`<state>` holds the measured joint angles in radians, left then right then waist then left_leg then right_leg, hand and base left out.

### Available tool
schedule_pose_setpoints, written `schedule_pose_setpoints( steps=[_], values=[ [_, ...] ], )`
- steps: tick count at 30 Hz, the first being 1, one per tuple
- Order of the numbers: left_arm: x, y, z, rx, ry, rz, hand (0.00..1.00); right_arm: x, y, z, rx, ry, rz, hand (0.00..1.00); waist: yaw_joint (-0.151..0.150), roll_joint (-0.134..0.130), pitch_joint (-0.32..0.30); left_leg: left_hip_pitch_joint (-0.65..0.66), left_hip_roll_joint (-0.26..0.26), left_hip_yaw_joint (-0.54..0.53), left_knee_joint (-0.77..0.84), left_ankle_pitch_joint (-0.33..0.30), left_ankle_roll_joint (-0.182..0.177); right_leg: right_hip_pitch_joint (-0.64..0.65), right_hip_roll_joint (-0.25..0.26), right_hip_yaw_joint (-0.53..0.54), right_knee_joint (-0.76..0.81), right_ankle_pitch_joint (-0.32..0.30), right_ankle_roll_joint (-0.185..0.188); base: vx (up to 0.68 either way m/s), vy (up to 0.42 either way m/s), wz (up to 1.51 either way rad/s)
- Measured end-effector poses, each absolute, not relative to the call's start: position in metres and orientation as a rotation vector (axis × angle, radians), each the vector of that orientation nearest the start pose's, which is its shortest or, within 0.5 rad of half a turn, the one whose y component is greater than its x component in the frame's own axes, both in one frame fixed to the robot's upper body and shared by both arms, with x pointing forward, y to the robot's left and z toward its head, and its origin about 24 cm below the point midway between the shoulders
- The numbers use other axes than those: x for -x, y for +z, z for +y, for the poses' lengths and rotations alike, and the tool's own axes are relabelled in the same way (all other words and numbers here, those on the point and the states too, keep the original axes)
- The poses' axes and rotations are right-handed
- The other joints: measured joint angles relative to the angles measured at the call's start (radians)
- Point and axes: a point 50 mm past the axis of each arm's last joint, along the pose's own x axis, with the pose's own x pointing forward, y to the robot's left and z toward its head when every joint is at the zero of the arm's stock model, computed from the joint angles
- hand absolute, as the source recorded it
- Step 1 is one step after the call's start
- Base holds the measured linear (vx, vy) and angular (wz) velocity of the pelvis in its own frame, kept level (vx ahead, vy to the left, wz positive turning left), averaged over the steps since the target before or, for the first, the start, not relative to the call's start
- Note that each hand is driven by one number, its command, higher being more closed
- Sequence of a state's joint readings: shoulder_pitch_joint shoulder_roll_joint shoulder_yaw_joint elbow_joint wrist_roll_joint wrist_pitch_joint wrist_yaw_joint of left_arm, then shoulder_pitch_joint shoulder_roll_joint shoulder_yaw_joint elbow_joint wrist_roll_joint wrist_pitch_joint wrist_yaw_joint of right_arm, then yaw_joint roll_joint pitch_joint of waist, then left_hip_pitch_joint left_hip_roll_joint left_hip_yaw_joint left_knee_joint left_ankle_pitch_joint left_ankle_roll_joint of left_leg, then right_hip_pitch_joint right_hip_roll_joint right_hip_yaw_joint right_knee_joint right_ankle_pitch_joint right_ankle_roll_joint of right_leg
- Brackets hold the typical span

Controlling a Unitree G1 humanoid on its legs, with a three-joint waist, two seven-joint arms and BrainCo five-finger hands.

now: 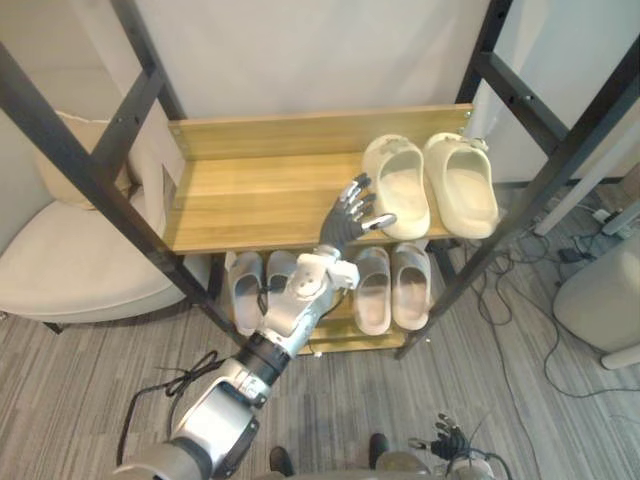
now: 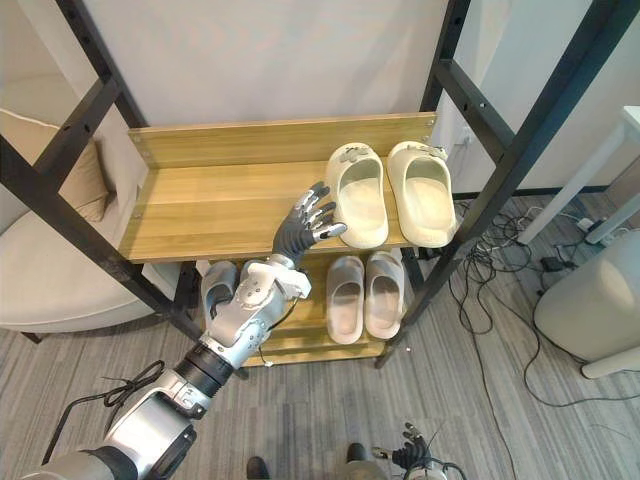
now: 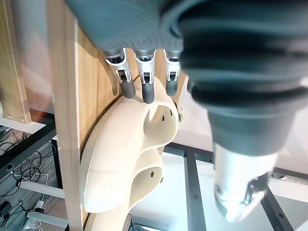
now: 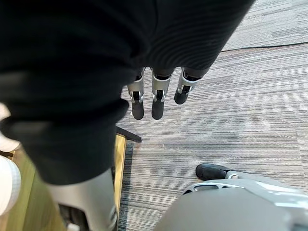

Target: Organize the slippers on the shoe rack

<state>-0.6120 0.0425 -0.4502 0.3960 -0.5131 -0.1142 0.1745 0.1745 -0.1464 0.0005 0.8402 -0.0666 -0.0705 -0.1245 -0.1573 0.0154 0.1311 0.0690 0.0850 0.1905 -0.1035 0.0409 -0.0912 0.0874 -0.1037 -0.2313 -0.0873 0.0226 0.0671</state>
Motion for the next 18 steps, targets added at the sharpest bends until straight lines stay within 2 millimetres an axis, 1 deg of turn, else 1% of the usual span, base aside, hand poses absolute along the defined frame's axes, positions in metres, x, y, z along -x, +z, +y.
schedule_pose_setpoints(
  steps=[7,13,18],
  values=[
    [-0.331,0.117,0.027,0.256,-0.378,-0.135,0.00,-0.107,-0.142,-0.211,0.239,-0.167,0.930,0.00,0.001,-0.002,0.001,0.000,0.000,-0.010,0.000,0.000,0.000,0.003,0.000,-0.010,0.000,-0.001,0.000,-0.02,0.003,0.03],
    [-0.335,0.118,0.038,0.258,-0.343,-0.139,0.00,-0.107,-0.142,-0.209,0.233,-0.163,0.929,0.00,0.001,-0.007,0.005,0.000,-0.002,-0.027,0.000,0.001,0.000,0.016,-0.002,-0.025,0.000,-0.002,0.003,0.00,-0.001,0.06],
    [-0.335,0.118,0.038,0.256,-0.344,-0.136,0.00,-0.110,-0.141,-0.208,0.233,-0.154,0.923,0.00,0.002,-0.009,0.006,0.000,-0.006,-0.038,0.000,0.002,0.002,0.018,-0.005,-0.035,0.000,-0.006,0.005,-0.01,0.007,0.08]
  ],
)
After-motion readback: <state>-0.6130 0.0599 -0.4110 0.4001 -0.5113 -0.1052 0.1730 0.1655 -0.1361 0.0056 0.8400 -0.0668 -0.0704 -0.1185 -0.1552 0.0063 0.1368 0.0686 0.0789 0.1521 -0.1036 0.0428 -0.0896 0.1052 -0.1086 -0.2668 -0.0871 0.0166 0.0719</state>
